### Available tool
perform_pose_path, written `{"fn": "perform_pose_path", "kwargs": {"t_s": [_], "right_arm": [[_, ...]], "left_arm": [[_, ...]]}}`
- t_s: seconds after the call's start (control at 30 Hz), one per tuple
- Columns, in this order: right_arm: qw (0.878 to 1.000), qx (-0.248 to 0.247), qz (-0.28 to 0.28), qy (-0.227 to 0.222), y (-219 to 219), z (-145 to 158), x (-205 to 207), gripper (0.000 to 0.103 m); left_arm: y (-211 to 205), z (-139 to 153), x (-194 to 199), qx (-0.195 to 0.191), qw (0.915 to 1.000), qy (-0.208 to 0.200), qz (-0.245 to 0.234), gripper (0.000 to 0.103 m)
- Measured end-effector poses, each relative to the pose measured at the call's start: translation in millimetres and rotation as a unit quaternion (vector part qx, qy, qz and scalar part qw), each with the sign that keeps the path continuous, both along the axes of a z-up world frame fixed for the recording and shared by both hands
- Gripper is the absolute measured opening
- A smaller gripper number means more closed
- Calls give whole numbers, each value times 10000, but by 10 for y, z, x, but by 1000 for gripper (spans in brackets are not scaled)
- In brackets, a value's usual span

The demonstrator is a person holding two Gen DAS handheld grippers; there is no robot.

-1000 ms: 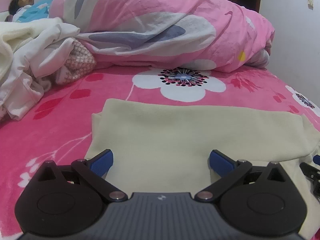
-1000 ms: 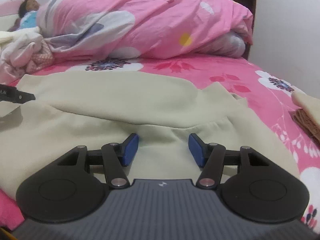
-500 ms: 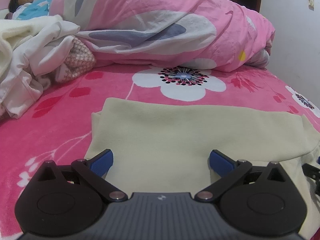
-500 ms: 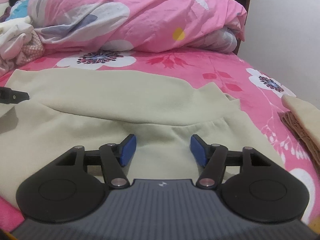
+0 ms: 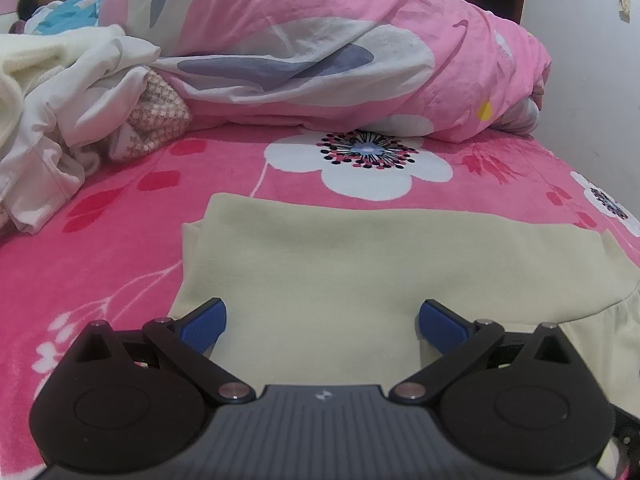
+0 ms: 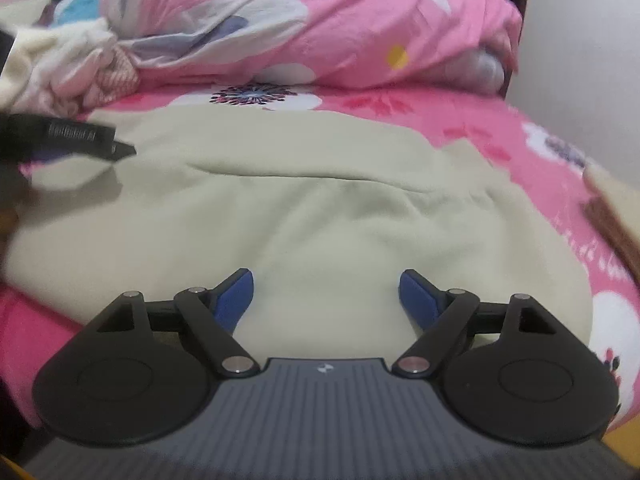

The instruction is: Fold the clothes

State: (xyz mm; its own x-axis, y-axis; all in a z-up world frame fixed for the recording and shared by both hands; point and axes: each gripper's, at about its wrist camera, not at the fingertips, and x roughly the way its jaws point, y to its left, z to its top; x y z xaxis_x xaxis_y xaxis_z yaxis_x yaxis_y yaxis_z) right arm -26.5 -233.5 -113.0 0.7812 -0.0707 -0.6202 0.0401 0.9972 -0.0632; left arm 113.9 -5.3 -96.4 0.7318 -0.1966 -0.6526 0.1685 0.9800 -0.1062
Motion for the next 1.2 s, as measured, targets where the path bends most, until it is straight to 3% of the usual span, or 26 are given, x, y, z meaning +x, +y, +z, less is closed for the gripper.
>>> {"fn": "perform_pose_path", "kwargs": {"t_s": [0.2,0.37,0.5,0.67,0.8,1.0,1.2], "right_arm": [[10000,6,-13,-42,58,218,-140,81],[9999,56,107,43,-2,-31,-203,83],[9999,60,90,-5,3,-44,-183,84],[9999,65,88,-134,4,-73,-213,84],[9997,38,81,-224,14,-91,-225,85],[9994,52,94,-331,12,-111,-252,85],[9993,51,100,-353,16,-117,-255,85]], "left_arm": [[-2,2,4,3,10000,12,4,103],[-19,-2,-1,45,10000,-11,2,103],[-14,49,-66,130,9997,-192,-57,103],[-109,269,-399,548,9960,-671,-235,103],[-160,385,-698,629,9946,-685,-458,103],[-232,220,-1062,731,9938,-509,-672,103],[-191,118,-1114,634,9942,-525,-687,103]]}}
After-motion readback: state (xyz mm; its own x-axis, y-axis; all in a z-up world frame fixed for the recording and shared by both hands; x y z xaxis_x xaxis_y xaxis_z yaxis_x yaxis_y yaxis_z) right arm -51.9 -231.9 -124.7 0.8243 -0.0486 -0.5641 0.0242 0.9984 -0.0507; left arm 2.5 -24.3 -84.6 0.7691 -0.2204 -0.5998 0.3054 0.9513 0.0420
